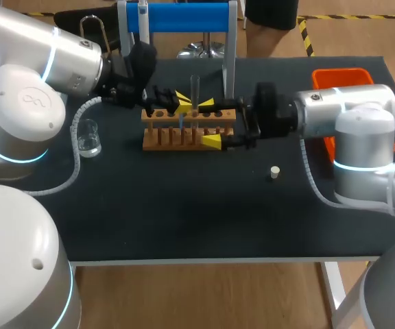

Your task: Invert the test tube, pick up the pipette, mount the tip to pipette, aspirate from beaker and dispense into the tube, eject the tip, return the pipette, and cap with the stopper.

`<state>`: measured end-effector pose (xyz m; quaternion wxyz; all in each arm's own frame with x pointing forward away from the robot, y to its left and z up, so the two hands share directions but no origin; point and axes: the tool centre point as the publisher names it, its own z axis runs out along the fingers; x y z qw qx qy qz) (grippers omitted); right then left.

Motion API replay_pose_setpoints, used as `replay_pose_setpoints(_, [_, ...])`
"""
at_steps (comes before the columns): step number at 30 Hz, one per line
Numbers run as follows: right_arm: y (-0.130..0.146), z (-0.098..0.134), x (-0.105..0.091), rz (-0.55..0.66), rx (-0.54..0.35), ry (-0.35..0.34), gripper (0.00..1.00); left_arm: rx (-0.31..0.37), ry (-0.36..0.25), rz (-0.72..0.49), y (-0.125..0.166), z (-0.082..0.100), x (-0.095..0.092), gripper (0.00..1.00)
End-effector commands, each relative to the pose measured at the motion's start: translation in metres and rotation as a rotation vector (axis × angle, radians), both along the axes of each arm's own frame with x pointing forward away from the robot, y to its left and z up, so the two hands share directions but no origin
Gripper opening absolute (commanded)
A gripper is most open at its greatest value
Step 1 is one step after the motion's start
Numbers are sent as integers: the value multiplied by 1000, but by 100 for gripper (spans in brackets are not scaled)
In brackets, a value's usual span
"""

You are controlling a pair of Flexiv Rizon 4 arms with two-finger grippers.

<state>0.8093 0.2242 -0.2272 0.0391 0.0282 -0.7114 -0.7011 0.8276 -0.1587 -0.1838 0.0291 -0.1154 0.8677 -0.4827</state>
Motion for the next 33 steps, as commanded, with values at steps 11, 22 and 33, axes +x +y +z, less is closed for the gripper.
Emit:
replay_pose_setpoints(11, [19,6,-4,8,28,5,100,-5,-54,-13,-2,5,-8,0])
replay_pose_setpoints(22, [31,9,0,8,40,13,100,8,-46,-18,-3,5,-8,0])
replay_pose_setpoints(33, [41,11,1,20,44,15,100,8,-46,-18,-3,5,-8,0])
